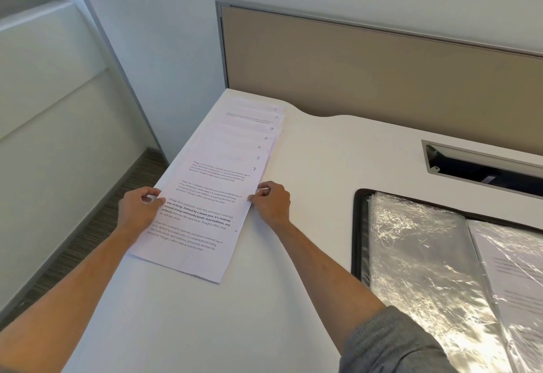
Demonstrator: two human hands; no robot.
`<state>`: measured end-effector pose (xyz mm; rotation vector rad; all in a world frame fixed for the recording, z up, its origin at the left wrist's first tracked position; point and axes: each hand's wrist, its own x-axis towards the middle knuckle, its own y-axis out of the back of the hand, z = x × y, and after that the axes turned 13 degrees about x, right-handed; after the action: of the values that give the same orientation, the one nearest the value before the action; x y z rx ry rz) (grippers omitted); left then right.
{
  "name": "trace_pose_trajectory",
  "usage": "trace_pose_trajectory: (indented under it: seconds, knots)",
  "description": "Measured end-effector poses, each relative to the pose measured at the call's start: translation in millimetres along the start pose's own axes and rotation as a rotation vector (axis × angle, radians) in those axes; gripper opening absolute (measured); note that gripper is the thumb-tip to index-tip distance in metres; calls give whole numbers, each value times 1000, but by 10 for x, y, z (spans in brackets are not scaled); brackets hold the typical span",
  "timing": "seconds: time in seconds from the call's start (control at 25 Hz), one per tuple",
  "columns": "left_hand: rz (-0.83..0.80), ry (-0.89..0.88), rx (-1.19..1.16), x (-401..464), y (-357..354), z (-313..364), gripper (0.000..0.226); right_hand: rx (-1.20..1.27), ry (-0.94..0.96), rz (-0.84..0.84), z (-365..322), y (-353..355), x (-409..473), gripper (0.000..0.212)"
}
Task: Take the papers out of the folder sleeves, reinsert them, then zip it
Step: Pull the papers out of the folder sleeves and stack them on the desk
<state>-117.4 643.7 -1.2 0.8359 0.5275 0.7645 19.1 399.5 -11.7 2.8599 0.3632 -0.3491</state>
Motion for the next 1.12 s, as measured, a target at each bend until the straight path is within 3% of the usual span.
trace_pose_trajectory:
  seconds: [0.32,0.48,0.72,0.88,1.12]
  knots:
    - [119,-115,206,-227,-21,63,37,16,68,-35,78,356,-228,30]
    - [261,-268,202,-520,-133,160,24,-13,201,-25,36,797,-491,18]
    - [179,-447,157,-1216,-549,608,16,-134,299,-54,65,1604,-801,15]
    - [148,-578,59,-1754,-881,1055,15,-167,297,44,228,2361,-996,17]
    - [10,-775,-27,-2724,-1622,1817,14,-220,107,251,761,3726,-1436,42]
